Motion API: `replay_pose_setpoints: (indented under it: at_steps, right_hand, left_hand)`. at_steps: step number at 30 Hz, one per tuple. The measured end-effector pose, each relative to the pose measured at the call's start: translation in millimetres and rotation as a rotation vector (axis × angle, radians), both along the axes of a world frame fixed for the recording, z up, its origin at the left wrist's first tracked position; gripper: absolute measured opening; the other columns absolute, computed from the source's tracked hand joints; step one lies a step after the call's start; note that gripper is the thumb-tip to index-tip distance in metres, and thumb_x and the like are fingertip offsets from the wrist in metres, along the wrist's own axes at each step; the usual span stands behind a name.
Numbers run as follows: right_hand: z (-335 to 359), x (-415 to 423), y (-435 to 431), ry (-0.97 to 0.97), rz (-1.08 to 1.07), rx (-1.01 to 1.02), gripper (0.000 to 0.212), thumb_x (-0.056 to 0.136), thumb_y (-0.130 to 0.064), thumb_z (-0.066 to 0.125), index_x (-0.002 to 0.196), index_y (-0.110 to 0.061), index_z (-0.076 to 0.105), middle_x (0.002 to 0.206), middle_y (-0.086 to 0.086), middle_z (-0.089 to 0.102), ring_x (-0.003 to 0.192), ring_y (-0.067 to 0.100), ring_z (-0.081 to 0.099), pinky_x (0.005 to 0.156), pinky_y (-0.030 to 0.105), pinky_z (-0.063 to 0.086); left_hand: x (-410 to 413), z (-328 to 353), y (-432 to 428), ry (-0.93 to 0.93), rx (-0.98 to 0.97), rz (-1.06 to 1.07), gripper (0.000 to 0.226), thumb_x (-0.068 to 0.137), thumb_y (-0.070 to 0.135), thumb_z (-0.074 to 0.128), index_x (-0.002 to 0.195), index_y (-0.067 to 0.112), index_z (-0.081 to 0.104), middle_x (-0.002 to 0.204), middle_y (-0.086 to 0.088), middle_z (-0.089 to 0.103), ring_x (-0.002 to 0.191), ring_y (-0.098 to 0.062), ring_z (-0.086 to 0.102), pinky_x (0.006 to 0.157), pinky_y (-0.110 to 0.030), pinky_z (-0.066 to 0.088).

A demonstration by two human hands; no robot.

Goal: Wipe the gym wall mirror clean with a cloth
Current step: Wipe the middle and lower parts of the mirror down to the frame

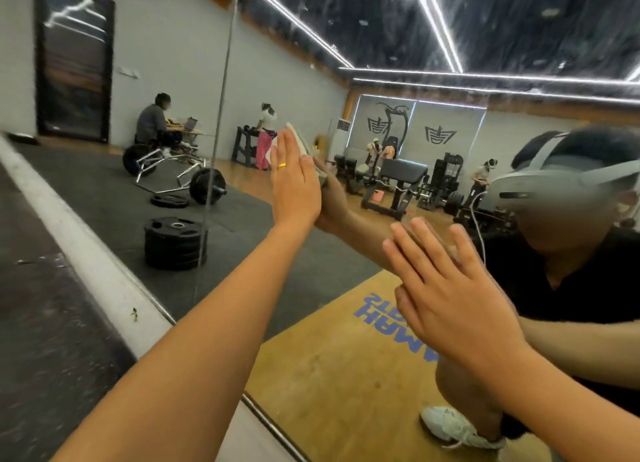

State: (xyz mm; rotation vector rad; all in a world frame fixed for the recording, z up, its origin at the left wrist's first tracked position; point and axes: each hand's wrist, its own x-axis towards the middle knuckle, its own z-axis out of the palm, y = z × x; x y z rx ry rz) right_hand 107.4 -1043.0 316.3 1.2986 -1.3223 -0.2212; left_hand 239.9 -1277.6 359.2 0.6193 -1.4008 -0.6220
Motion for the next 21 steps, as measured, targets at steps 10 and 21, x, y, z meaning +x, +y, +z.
replay_pose_setpoints:
  at_steps: [10,21]
  right_hand:
    - [-1.0,7.5,-6.6,-0.011,0.0,0.024,0.066,0.105,-0.037,0.033,0.16,-0.001,0.025,0.169,0.022,0.014,0.158,0.038,0.009,0.126,0.063,0.002]
    - [-3.9,6.0,-3.7,-0.019,0.009,0.031,0.068,0.101,-0.036,0.039,0.158,0.001,0.03,0.168,0.023,0.018,0.157,0.039,0.013,0.125,0.065,0.009]
  left_hand:
    - [4.7,30.0,-19.9,-0.021,0.01,0.088,0.055,0.114,0.029,0.022,0.166,0.019,0.006,0.174,0.004,0.004,0.16,-0.017,-0.003,0.127,-0.03,0.0]
    - [5.1,-22.2,12.4,-0.047,-0.101,0.013,0.054,0.114,0.029,0.028,0.166,0.029,0.012,0.173,0.008,0.01,0.159,-0.016,0.01,0.128,-0.035,0.017]
